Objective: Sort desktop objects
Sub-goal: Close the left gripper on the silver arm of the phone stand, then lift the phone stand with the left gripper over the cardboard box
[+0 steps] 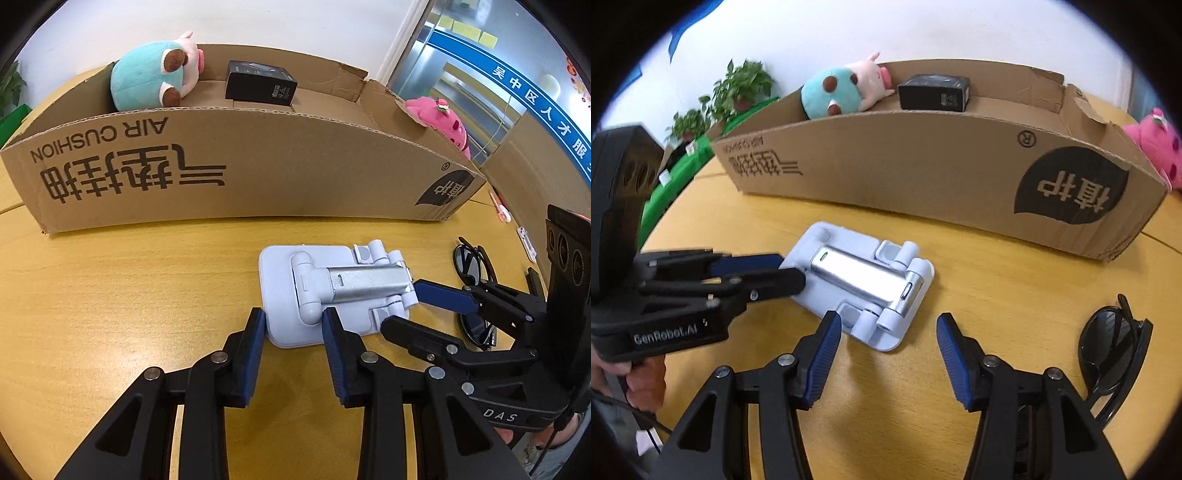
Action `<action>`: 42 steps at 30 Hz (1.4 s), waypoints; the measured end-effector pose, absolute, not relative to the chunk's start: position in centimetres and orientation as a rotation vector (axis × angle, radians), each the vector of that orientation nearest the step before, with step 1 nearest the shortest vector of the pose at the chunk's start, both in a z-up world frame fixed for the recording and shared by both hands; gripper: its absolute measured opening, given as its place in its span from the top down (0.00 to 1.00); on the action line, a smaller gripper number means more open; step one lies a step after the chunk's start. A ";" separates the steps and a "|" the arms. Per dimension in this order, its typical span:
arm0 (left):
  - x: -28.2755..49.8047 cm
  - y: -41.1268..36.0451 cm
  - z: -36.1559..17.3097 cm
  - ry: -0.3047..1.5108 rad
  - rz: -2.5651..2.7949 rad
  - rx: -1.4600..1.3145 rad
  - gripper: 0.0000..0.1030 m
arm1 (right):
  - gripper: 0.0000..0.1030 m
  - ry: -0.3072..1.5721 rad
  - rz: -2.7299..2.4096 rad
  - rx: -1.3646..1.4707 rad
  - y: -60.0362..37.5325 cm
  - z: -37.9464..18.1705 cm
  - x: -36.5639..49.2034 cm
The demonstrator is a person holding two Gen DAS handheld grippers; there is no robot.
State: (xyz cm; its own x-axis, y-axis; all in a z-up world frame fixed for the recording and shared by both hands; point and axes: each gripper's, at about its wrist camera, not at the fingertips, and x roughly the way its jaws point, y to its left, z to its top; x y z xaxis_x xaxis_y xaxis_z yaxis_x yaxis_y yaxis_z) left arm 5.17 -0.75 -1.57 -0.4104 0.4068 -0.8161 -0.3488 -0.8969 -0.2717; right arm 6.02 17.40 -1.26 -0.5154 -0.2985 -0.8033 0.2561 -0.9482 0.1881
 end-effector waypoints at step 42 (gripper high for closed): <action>5.0 -0.8 1.2 -0.102 2.368 -1.264 0.68 | 0.72 -0.089 -2.553 1.242 16.8 0.4 6.3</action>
State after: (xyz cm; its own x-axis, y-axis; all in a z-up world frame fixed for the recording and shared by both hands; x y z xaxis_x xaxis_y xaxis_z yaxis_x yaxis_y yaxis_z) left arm 5.01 -0.77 1.21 -0.4778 0.4219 -0.7706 -0.3540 -0.8952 -0.2706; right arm 6.28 16.78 0.41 -0.5810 -0.2932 -0.7593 0.2398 -0.9531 0.1846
